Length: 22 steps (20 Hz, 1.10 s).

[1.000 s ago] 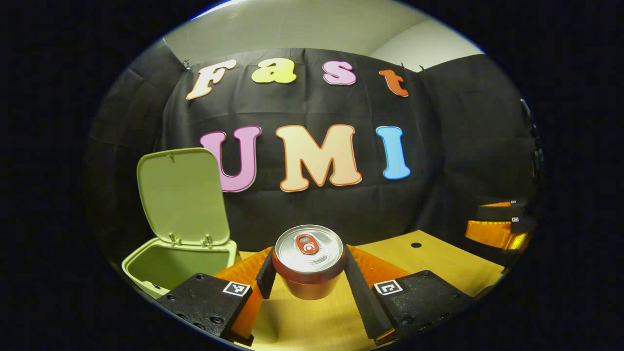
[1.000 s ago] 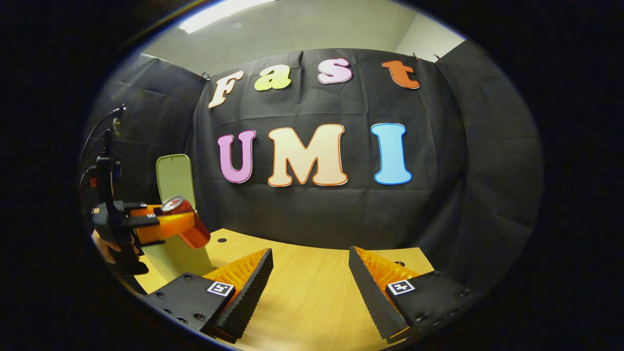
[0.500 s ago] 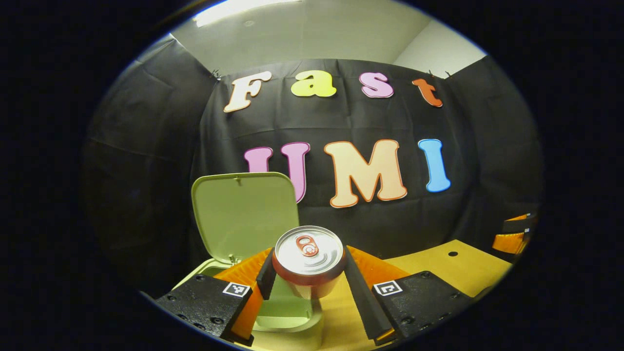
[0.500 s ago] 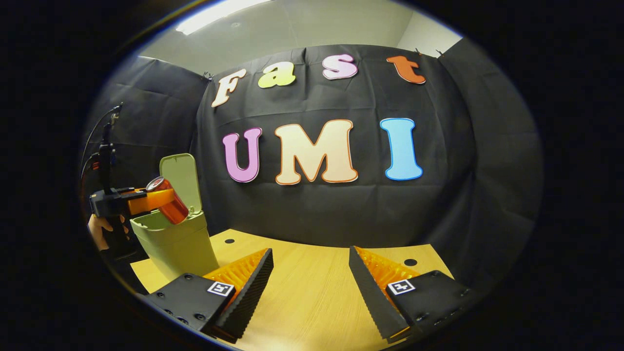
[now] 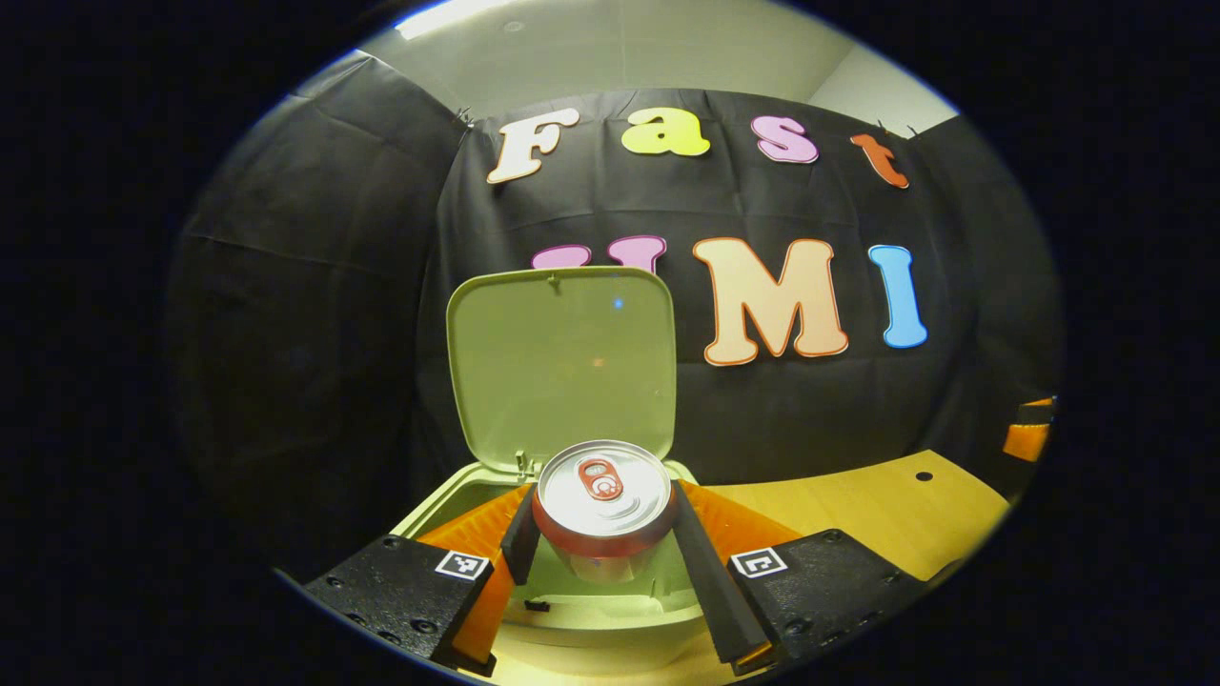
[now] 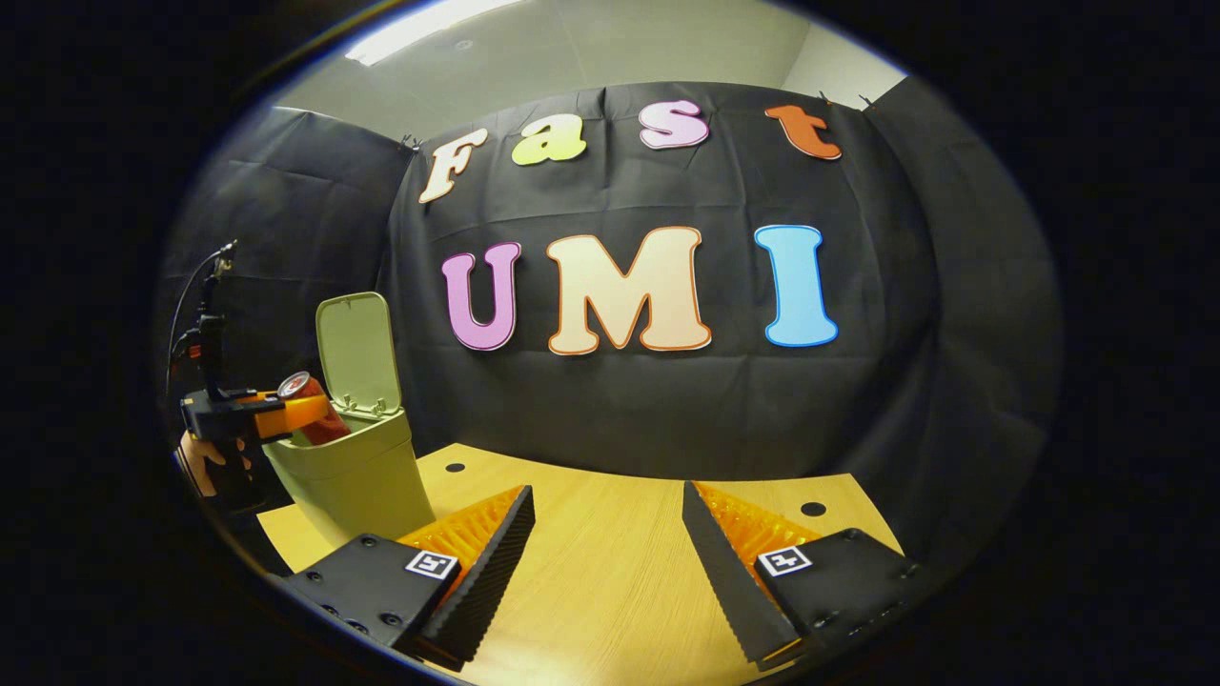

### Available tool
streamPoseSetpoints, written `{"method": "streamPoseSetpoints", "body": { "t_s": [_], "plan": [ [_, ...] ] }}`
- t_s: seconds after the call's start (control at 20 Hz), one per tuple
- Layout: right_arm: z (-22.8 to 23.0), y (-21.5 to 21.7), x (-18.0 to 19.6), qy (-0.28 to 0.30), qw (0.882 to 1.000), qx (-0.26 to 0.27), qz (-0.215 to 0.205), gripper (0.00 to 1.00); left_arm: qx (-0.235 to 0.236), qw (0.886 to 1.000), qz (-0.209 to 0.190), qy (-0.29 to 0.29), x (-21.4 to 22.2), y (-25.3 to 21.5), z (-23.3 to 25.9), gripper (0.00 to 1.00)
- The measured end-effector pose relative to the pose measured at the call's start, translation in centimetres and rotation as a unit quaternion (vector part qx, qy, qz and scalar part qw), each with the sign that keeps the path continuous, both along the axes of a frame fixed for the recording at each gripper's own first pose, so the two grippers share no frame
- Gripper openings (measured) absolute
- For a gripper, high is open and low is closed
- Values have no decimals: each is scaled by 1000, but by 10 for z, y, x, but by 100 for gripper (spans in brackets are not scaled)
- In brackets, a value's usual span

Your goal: Press the lid of the desktop garbage bin to open it, pick up the crumpled paper on the desktop and throw it into the bin, then pick up the pop can on the desktop and drop it into the bin, and finally close the garbage bin lid.

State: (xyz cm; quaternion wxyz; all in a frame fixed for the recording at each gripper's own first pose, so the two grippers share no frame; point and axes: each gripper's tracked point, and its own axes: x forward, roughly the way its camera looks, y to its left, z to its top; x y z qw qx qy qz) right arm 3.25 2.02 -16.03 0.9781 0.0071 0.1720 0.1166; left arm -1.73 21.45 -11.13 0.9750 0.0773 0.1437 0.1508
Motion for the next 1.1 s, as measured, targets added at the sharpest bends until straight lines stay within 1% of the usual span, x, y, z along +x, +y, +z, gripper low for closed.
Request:
{"method": "streamPoseSetpoints", "body": {
  "t_s": [0.15,0.2,0.25,0.3,0.35,0.7,0.85,0.9,0.95,1.1],
  "plan": [
    [3,6,-1,-2,1000,-3,-3,98,-10,1000,10,5,-7,9,-7,79],
    [5,8,-1,-5,1000,-4,-5,98,-10,1000,11,0,-7,11,-3,82],
    [7,10,-1,-7,1000,-5,-6,98,-7,1000,9,-8,-6,12,3,87],
    [7,14,-2,-9,1000,-7,-7,98,-5,1000,3,-15,-3,11,11,88],
    [9,16,-2,-10,1000,-8,-9,99,-3,1000,-4,-22,0,10,20,88],
    [9,40,-9,-18,999,-4,-29,98,11,997,-47,-67,32,21,98,89],
    [9,49,-12,-23,999,-3,-41,98,18,995,-60,-72,48,31,122,88],
    [7,52,-14,-24,999,-3,-46,99,20,995,-65,-77,54,33,129,88],
    [6,54,-15,-24,998,-4,-50,98,21,994,-72,-82,60,34,135,88],
    [2,58,-18,-22,998,-8,-66,98,22,991,-93,-91,79,35,150,89]
  ]
}}
